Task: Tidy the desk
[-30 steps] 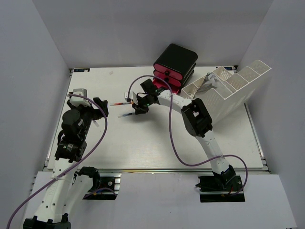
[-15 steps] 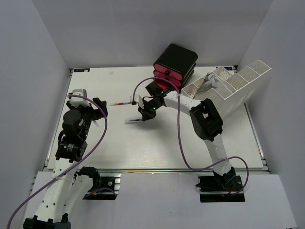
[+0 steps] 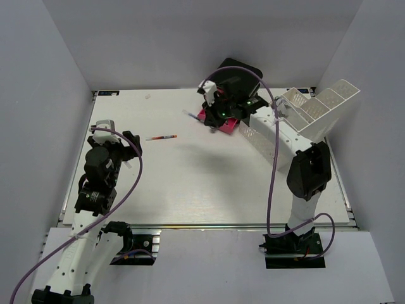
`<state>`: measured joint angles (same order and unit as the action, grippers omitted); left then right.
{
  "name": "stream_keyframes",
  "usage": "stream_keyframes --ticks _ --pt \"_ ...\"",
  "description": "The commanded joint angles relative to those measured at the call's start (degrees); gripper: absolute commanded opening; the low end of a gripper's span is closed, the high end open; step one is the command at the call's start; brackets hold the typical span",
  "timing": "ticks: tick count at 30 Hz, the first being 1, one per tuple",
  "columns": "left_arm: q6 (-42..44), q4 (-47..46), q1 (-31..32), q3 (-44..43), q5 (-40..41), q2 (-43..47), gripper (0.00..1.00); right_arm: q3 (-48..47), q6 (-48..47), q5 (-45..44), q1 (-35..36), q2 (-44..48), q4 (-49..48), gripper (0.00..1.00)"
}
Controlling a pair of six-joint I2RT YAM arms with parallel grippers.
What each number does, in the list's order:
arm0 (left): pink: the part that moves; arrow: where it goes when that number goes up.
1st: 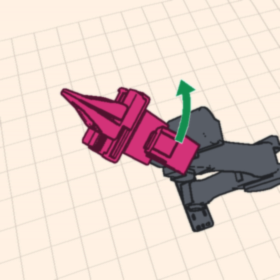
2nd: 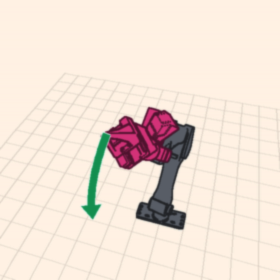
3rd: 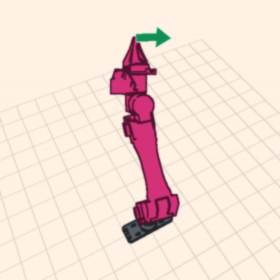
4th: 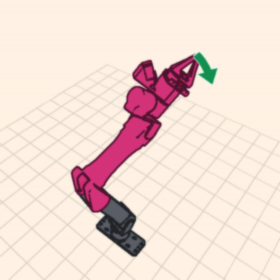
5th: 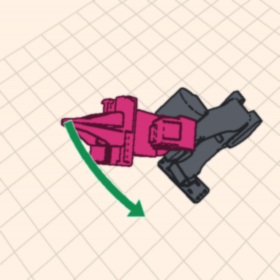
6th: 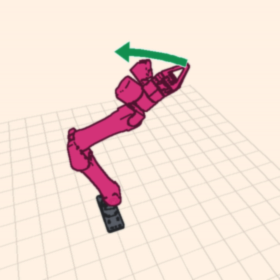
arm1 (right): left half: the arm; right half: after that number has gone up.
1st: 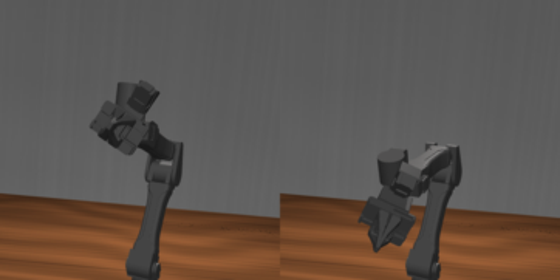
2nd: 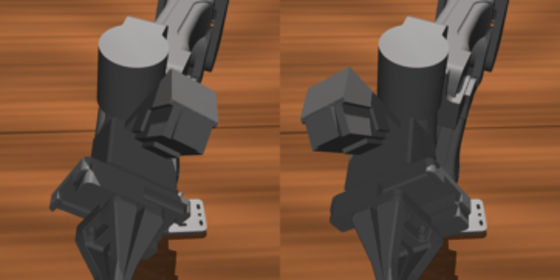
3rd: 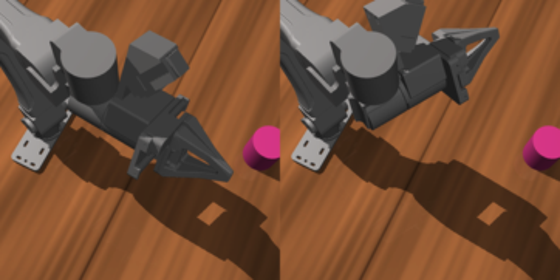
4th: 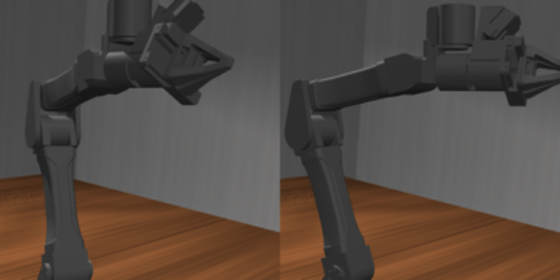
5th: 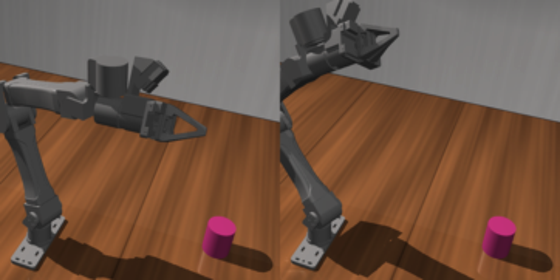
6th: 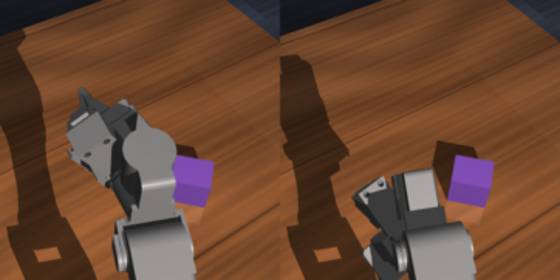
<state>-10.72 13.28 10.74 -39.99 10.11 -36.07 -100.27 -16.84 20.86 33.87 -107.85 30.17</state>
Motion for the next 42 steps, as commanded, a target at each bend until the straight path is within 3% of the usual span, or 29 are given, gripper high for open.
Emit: stream_keyframes --ticks 1,8,30,42 --pt "0.44 -0.8 0.24 0.44 1.58 0.04 0.95 0.87 6.99 -8.81 -1.96 0.36 -1.79 0.0" --pt "0.44 -0.89 0.24 0.44 1.58 -0.31 0.95 1.04 8.4 -12.07 -6.44 -1.04 -2.75 0.0" --pt "0.35 -1.15 0.24 0.44 0.88 -0.22 0.95 -7.83 4.63 -24.81 -6.27 -13.17 -3.89 0.0" --pt "0.44 -1.24 0.24 0.52 0.79 -0.22 0.95 -12.49 -0.56 -23.41 -6.18 -17.91 -1.87 0.0"
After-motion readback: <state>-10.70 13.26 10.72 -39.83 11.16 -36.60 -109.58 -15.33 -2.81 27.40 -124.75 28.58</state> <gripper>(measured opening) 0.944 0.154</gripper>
